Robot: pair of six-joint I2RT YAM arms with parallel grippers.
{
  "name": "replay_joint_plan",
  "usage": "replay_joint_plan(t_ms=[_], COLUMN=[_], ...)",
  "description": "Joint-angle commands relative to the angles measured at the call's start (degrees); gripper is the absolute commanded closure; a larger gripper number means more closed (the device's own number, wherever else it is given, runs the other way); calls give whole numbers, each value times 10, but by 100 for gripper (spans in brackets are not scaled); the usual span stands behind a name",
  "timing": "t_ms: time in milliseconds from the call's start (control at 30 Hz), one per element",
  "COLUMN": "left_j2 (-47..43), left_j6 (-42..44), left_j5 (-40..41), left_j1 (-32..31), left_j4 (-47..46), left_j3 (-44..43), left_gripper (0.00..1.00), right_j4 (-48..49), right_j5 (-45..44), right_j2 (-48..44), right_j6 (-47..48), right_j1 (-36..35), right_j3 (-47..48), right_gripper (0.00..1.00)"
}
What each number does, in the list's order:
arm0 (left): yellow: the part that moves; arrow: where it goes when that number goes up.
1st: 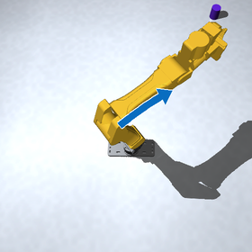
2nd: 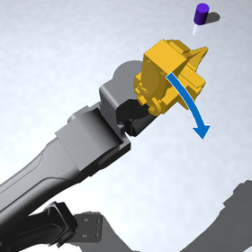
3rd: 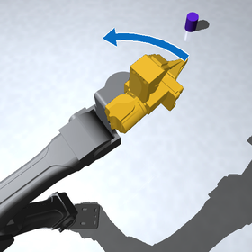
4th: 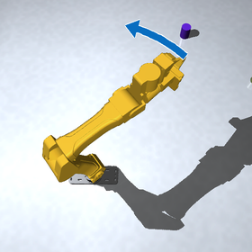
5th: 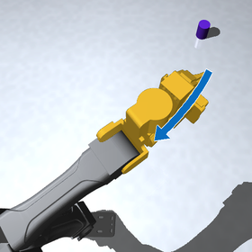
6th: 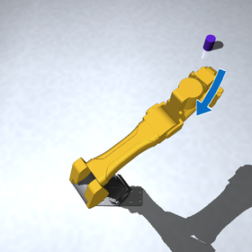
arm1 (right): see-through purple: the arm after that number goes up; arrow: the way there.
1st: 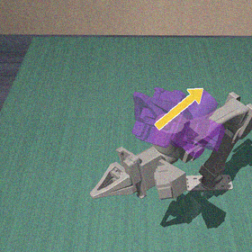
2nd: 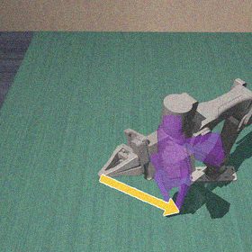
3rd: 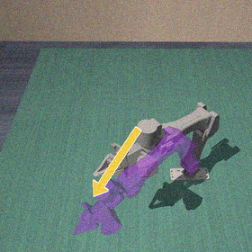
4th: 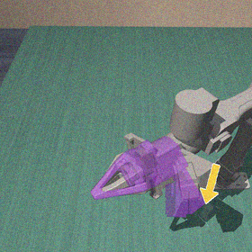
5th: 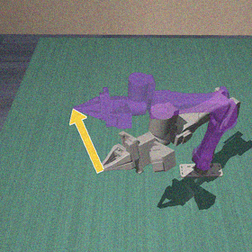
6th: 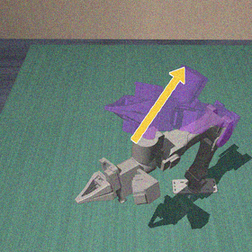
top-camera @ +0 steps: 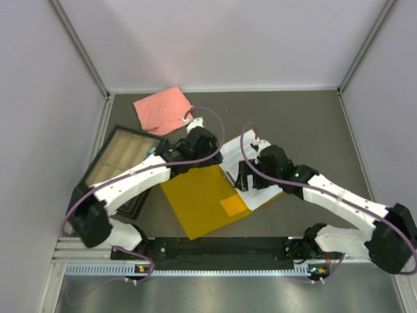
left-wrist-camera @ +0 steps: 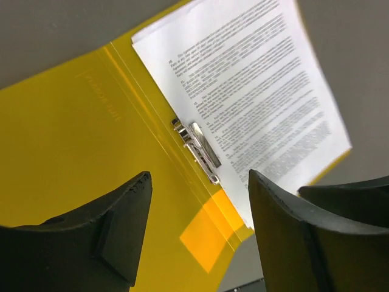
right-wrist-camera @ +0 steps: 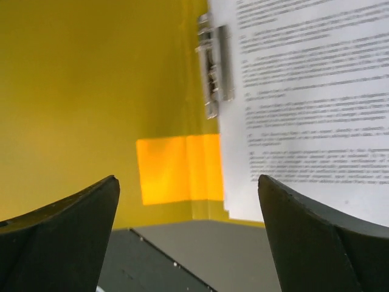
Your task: Put the files into the folder
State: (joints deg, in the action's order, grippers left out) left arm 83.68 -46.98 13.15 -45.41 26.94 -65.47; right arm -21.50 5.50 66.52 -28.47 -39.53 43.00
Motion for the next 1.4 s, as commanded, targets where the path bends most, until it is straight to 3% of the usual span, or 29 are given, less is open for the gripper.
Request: replay_joint_plan(t_ms=[0,200,267,367,633,867,967,1000,1067,1167,1367], left_j2=[-149,-346,-403,-453,-497,-511,-510,-509,-505,-498,-484], left_j6=[19,4,0,-7,-29,-23,-20,-19,-16,-14,-14], left_j5=[54,130,150,172,145,159,166,166,166,162,152], left_j1=[8,11,11,11,11,10,10,11,11,11,11], left_j4=[75,200,220,257,277,301,302,298,295,284,260], left_j3=[28,37,32,26,50,40,40,40,46,53,72], left_gripper=[29,22,20,19,18,18,17,18,18,18,18], right_j4=[-47,-65,-72,-86,-126,-69,-79,-86,-108,-136,-85], right_j5=[-50,-201,-293,-418,-655,-678,-717,-725,-744,-748,-723], right_j2=[-82,-103,-76,5,297,378,397,400,404,390,282], right_j6=[60,65,70,72,93,130,106,89,74,26,-15], right_j1=[-94,-350,-456,-561,-631,-637,-638,-638,-636,-623,-587], right_j3=[-20,-19,-3,40,239,285,297,305,308,301,213], right_gripper=[3,1,1,1,6,15,28,37,48,77,100])
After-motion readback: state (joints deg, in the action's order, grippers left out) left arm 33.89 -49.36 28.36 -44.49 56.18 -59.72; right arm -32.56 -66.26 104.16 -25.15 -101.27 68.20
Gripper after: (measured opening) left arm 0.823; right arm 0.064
